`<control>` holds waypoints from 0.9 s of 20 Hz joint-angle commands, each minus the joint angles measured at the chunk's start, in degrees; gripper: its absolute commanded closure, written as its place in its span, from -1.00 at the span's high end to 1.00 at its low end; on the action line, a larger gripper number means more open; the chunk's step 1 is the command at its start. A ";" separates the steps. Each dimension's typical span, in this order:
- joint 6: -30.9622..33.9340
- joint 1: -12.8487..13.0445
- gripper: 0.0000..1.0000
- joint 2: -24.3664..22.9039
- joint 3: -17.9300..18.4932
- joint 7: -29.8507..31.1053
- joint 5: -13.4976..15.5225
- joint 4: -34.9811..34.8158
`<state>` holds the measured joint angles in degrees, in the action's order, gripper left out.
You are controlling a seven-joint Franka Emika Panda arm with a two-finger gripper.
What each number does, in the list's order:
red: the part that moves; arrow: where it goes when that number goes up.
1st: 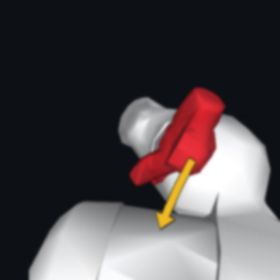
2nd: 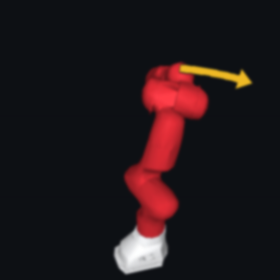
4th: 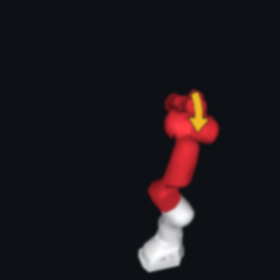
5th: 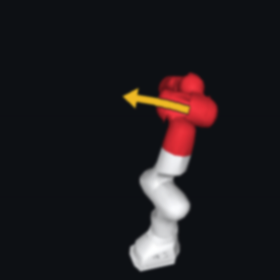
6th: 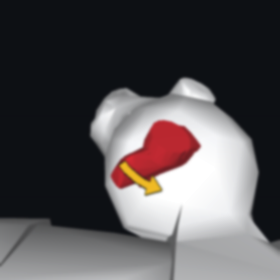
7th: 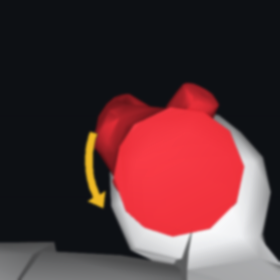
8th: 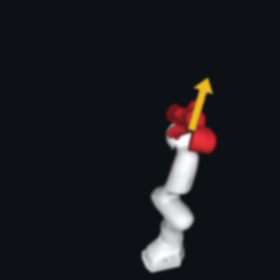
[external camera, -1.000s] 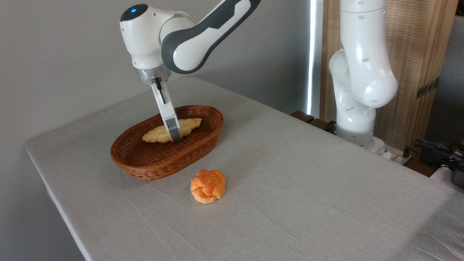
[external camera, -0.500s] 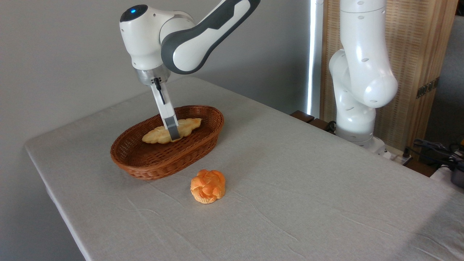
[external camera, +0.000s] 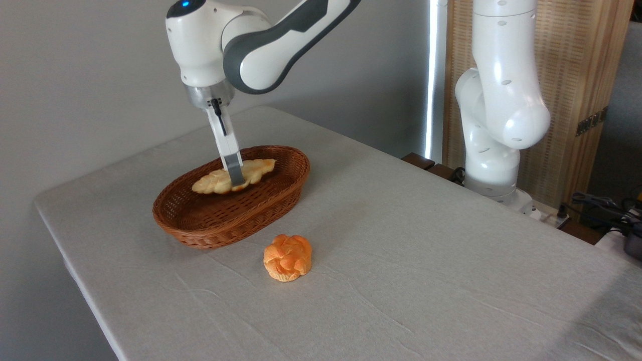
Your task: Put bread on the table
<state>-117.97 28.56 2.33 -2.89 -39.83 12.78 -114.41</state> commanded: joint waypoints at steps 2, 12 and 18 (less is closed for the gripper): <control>2.82 0.35 -0.08 -3.91 1.05 0.46 -0.12 -0.19; 9.33 -0.26 -0.04 -11.65 11.41 0.20 -3.36 -0.28; 11.18 -0.53 -0.02 -11.91 21.16 0.28 -6.27 -0.72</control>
<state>-108.79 27.79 -9.01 13.63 -39.84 7.26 -114.55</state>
